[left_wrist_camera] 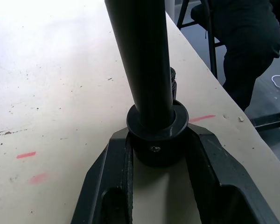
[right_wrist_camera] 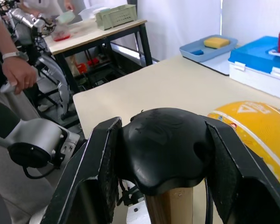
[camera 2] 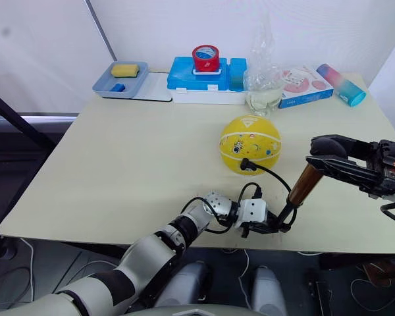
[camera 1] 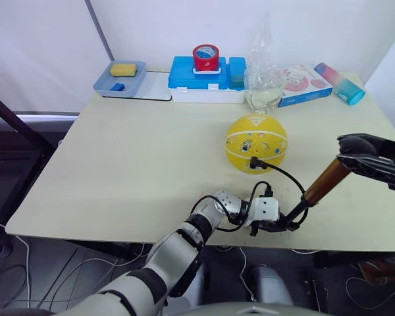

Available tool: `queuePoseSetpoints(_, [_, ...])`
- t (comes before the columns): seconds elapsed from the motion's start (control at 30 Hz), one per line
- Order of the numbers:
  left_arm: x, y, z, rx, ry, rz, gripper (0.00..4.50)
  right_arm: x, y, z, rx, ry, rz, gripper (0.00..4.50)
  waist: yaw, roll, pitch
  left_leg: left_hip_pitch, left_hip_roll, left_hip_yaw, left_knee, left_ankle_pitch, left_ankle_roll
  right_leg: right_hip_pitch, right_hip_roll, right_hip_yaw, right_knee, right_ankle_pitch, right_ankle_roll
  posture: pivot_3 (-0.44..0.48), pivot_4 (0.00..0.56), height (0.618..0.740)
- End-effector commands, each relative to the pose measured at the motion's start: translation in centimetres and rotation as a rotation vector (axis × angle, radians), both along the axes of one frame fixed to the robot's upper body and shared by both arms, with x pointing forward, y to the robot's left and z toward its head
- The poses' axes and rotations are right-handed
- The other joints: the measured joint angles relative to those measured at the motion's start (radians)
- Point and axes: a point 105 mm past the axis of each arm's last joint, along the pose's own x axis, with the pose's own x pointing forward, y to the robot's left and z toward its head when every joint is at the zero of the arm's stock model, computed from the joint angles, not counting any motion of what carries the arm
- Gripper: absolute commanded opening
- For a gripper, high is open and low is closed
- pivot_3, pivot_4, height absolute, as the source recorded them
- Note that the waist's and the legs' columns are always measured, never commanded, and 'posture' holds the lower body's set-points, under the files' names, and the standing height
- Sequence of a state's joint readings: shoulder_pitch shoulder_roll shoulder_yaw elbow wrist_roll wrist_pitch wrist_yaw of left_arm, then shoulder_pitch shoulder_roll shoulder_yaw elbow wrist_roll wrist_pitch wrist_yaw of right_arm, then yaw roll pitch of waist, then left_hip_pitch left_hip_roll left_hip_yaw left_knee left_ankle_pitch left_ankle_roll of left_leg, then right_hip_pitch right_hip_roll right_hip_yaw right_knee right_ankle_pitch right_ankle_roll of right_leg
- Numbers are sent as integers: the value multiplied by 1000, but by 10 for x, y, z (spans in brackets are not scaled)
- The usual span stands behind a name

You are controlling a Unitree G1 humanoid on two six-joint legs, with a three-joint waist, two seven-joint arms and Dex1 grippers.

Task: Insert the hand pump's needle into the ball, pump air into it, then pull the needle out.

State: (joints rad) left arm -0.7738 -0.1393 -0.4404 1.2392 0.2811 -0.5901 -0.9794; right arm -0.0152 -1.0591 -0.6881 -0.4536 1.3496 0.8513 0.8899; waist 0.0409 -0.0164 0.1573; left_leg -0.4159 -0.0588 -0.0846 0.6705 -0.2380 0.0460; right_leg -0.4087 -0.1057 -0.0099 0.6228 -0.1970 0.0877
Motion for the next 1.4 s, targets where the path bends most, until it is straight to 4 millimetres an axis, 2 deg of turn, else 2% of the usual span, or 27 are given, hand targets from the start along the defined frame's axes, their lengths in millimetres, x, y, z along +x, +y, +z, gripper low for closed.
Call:
queuePoseSetpoints(0.03, [-29,2,-30,148,31,-130,1102,-2,-12,24,2,-176,-102,1939,0,0,0,0,0,0,0,0,0,0,0,0,0,0,0,0,150,739])
queuePoseSetpoints(0.2, [-29,1,-29,144,30,-126,1102,11,-15,-49,-118,-34,-159,1939,-1,-7,-4,1,0,-2,0,0,0,1,2,-1,0,-2,3,0,150,739])
queuePoseSetpoints(0.3, [-29,0,-29,142,29,-122,1102,16,-17,-77,-129,-10,-195,1939,-1,-8,-4,2,0,0,1,0,0,2,1,0,0,-2,4,0,150,739])
queuePoseSetpoints(0.4, [-27,-1,-28,140,28,-114,1102,14,-12,-117,-165,43,-184,1939,-2,-8,-5,4,1,-1,1,0,0,4,1,-1,0,-2,4,0,150,739])
queuePoseSetpoints(0.47, [-27,-1,-28,139,29,-110,1102,12,-10,-136,-196,56,-178,1939,-2,-8,-6,5,2,-1,1,0,0,5,2,-1,1,-2,4,0,150,739])
queuePoseSetpoints(0.53, [-27,-1,-28,138,29,-109,1102,11,-10,-142,-221,49,-170,1939,-2,-7,-6,6,2,-1,1,0,0,5,2,-1,1,-2,4,0,150,739])
queuePoseSetpoints(0.67, [-26,0,-29,142,31,-107,1102,11,-12,-98,-59,-73,-164,1939,-1,-7,-6,6,1,-1,1,0,0,5,2,-1,1,-2,4,0,150,739])
queuePoseSetpoints(0.77, [-26,1,-29,144,32,-106,1102,9,-19,-66,-51,-129,-155,1939,-1,-5,-6,5,1,-1,1,0,0,5,2,-1,1,-2,4,0,150,739])
queuePoseSetpoints(0.8, [-26,1,-29,143,32,-106,1102,8,-20,-58,-51,-140,-152,1939,-1,-3,-5,5,1,-1,1,0,0,4,1,-1,1,-2,4,0,150,739])
queuePoseSetpoints(1.17, [-27,2,-30,146,33,-112,1102,-10,-26,28,20,-193,-92,1939,0,-3,-4,3,0,-1,1,0,0,3,0,-1,0,-2,3,0,150,739])
queuePoseSetpoints(1.27, [-27,3,-30,145,33,-111,1102,-13,-25,30,14,-173,-79,1939,0,-3,-4,2,1,-1,1,0,0,3,1,-1,0,-2,3,0,150,739])
queuePoseSetpoints(1.4, [-27,3,-30,144,34,-111,1102,-3,-21,-7,-55,-104,-110,1939,0,-3,-4,1,1,-1,1,0,0,2,1,-1,0,-2,3,0,150,739])
